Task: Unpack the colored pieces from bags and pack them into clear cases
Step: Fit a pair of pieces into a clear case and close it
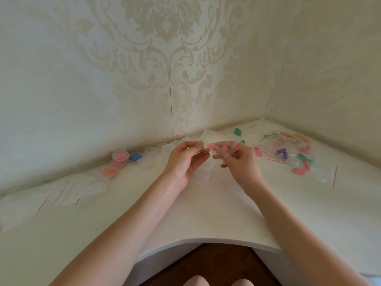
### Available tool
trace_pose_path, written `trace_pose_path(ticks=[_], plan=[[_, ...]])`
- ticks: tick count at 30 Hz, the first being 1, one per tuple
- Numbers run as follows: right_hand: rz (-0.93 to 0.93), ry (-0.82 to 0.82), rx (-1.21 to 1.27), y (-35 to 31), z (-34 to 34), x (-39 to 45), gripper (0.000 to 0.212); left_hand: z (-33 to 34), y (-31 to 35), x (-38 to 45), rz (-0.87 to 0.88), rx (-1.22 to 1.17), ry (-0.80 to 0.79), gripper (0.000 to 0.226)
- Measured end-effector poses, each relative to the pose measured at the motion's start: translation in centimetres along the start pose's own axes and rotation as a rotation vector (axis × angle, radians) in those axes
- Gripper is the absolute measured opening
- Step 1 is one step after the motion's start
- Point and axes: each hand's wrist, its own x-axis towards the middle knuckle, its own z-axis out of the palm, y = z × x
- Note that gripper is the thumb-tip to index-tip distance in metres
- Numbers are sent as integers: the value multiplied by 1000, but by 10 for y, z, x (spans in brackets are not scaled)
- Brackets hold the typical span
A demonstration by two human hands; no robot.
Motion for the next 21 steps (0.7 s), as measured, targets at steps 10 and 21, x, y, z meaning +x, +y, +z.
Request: trace_pose_path(ticks=[10,21], plan=[[246,114,561,-2,-10,8,15,-8,6,1,359,289,166,14],[369,179,663,5,-16,13,9,-72,73,-39,705,579,515,24]])
